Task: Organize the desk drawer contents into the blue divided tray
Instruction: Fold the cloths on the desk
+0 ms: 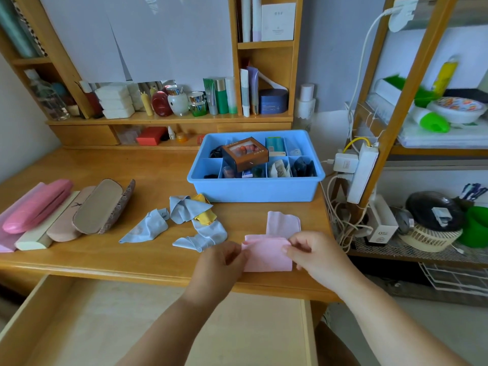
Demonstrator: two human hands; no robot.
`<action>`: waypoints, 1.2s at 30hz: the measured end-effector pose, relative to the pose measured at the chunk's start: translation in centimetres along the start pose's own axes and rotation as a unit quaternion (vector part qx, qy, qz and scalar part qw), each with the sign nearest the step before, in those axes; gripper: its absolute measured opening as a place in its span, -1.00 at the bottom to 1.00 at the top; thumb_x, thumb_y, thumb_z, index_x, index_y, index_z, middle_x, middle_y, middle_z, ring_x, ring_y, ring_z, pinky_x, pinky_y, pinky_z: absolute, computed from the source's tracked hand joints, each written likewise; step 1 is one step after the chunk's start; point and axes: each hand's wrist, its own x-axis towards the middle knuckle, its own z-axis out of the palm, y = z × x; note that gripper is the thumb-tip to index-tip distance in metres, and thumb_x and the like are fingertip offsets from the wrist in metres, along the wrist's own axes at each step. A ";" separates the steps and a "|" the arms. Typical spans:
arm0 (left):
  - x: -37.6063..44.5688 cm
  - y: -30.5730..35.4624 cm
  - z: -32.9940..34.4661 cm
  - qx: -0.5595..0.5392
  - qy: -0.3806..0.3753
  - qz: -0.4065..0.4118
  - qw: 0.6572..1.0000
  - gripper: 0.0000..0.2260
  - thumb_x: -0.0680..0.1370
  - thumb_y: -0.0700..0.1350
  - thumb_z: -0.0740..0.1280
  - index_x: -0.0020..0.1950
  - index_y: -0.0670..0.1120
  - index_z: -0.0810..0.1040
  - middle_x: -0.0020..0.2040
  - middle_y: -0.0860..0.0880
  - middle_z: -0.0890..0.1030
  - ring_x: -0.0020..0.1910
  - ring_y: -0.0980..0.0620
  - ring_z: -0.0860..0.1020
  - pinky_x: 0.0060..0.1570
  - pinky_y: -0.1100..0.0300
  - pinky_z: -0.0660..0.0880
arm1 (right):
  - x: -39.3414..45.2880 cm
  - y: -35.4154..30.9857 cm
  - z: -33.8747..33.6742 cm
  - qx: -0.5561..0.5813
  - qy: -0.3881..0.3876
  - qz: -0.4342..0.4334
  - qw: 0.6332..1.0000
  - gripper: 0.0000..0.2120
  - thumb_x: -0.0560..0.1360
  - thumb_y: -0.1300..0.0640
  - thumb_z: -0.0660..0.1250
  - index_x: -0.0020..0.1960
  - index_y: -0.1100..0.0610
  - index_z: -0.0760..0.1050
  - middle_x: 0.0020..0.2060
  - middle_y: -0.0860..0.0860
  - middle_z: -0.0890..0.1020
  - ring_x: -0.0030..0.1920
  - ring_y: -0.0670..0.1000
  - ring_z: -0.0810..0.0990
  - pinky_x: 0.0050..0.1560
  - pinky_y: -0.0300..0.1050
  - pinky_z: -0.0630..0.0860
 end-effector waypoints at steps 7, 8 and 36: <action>2.5 -0.1 1.5 0.110 0.031 -0.025 0.993 -0.75 0.56 0.00 0.26 -0.32 0.07 0.40 -0.51 0.08 0.47 -0.51 0.17 0.44 -0.50 0.28 0.32 | 2.5 0.2 2.0 -0.141 0.059 0.059 0.986 -0.69 0.52 0.06 0.27 -0.35 0.15 0.35 -0.49 0.03 0.36 -0.46 0.02 0.32 -0.43 -0.14 0.15; 2.8 -0.2 1.7 0.121 0.036 -0.031 0.991 -0.76 0.56 0.00 0.26 -0.32 0.08 0.40 -0.48 0.10 0.47 -0.50 0.19 0.43 -0.50 0.29 0.28 | 2.5 0.2 2.2 -0.149 0.066 0.065 0.985 -0.68 0.52 0.05 0.27 -0.36 0.12 0.32 -0.50 -0.01 0.34 -0.47 -0.02 0.28 -0.46 -0.17 0.12; 2.6 1.9 1.2 0.159 -0.038 -0.014 0.986 -0.87 0.44 -0.20 0.29 -0.11 0.03 0.43 -0.25 0.10 0.47 -0.28 0.14 0.43 -0.43 0.41 0.27 | -3.3 0.9 5.1 -0.236 0.074 -0.207 0.946 -0.89 0.39 0.04 0.35 -0.12 0.02 0.60 -0.13 -0.11 0.58 -0.10 -0.03 0.55 -0.14 -0.14 0.51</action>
